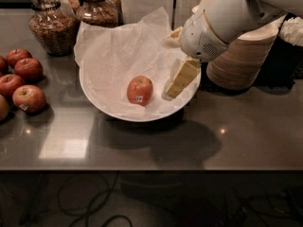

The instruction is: Pick apple from white bowl

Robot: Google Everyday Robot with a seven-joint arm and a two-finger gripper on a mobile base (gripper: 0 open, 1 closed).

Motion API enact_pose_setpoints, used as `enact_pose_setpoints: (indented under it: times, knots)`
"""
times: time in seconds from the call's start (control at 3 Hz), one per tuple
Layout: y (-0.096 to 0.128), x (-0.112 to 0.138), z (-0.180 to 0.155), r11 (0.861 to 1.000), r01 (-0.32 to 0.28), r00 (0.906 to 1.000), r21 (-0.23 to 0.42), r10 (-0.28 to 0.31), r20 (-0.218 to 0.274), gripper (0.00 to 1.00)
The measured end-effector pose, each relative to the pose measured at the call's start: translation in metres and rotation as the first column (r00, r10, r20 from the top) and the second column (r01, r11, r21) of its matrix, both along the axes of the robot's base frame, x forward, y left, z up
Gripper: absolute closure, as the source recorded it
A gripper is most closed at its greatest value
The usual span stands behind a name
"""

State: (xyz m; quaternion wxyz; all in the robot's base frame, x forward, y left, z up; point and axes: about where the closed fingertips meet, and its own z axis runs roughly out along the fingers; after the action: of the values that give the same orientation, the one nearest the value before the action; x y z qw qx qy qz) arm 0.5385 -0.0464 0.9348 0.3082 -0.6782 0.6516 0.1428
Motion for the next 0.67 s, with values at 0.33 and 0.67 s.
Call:
enact_pose_setpoints:
  times: [0.33, 0.67]
  knots:
    - [0.005, 0.010, -0.022, 1.000, -0.004, 0.9997, -0.019, 0.004, -0.022, 0.16]
    - [0.009, 0.021, -0.038, 0.999, -0.008, 0.9993, -0.034, 0.007, -0.037, 0.16]
